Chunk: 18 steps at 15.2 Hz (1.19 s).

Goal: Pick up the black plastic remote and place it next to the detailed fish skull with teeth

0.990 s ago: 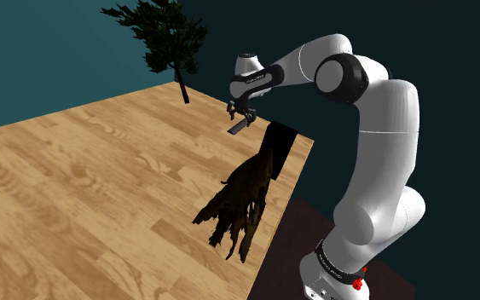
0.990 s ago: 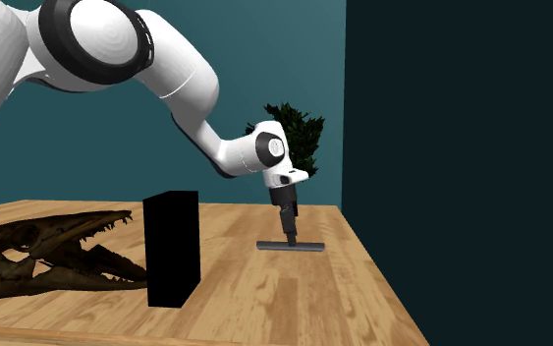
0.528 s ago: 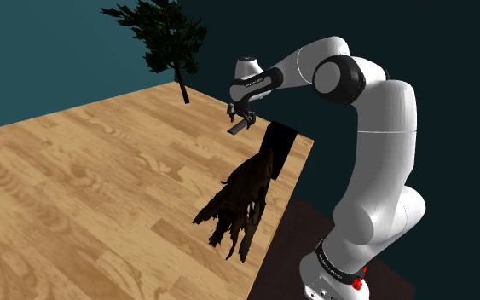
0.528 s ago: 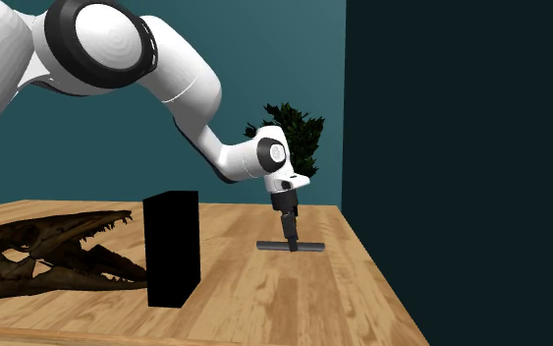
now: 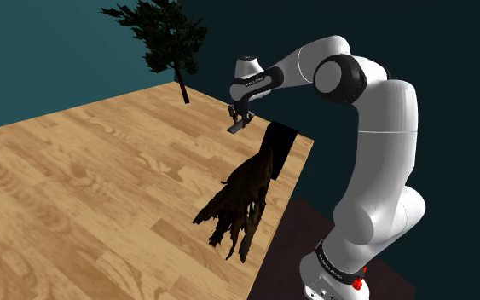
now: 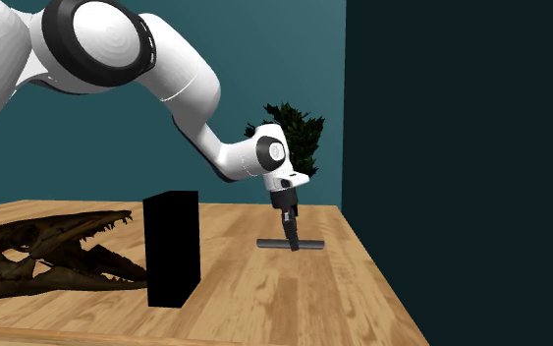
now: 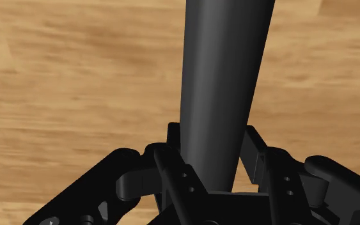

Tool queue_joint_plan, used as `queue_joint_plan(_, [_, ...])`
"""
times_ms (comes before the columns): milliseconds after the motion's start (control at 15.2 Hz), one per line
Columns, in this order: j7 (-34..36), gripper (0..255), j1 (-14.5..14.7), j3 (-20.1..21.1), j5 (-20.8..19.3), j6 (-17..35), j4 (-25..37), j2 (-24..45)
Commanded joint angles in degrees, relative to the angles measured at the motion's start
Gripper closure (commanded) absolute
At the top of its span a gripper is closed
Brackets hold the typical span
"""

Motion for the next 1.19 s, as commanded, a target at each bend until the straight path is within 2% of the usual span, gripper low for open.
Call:
queue_joint_plan(0, [0.0,255,-0.1,-0.1,0.0,-0.2,-0.4,0.3])
queue_joint_plan(198, [-0.1,255,0.0,-0.1,0.0,-0.6,0.3,0.5])
queue_joint_plan(1122, [-2.5,255,-0.3,0.7,1.7,-8.8,4.1,-4.1])
